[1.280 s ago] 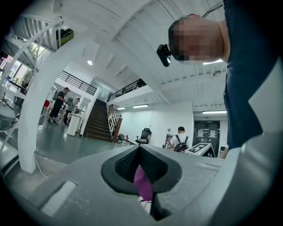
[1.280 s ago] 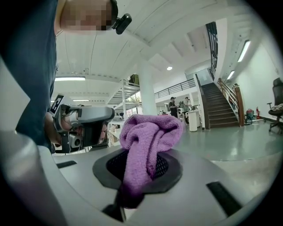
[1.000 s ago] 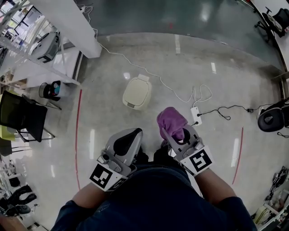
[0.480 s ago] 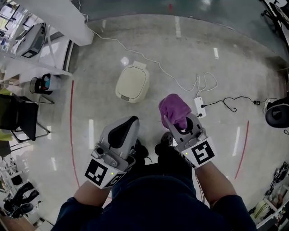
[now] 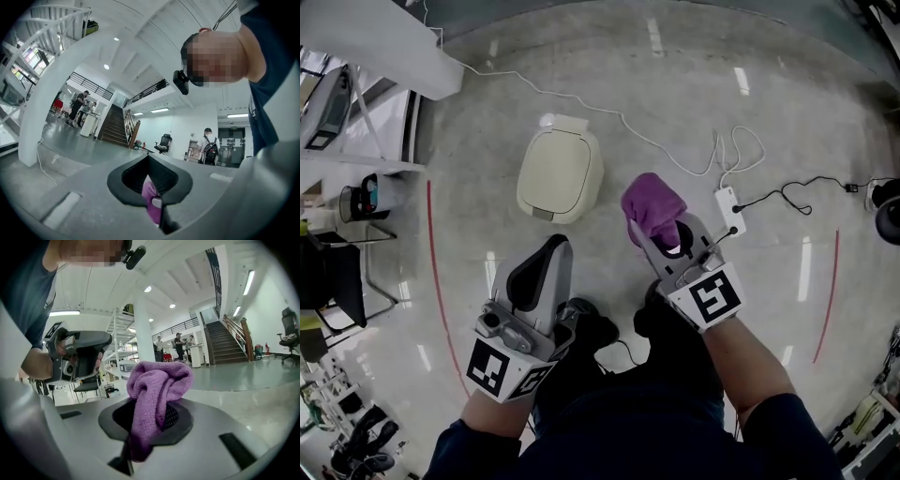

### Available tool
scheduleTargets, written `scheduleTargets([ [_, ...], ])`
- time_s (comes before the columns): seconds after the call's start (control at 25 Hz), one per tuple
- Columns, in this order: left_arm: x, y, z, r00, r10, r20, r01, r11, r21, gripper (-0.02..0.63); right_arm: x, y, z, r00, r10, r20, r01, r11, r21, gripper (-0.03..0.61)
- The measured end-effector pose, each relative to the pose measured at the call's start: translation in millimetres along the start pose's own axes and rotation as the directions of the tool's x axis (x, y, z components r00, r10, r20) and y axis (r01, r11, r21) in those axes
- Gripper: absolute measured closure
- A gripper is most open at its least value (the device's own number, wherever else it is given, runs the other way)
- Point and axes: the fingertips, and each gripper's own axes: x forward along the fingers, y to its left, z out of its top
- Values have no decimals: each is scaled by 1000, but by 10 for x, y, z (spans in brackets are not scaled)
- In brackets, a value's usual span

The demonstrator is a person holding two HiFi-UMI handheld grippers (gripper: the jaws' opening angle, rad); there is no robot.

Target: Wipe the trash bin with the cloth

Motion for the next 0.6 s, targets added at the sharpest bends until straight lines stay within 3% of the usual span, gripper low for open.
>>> scheduleTargets([
  [0.4,79,581,-1309,1000,-22,7,22,1000,3,615,608,-438,-1313,999,-40,16,40,999,2,509],
  [0.6,21,775,-1755,999,-42,26,41,999,29,615,856,-595,-1913,999,-52,7,52,999,6,509],
])
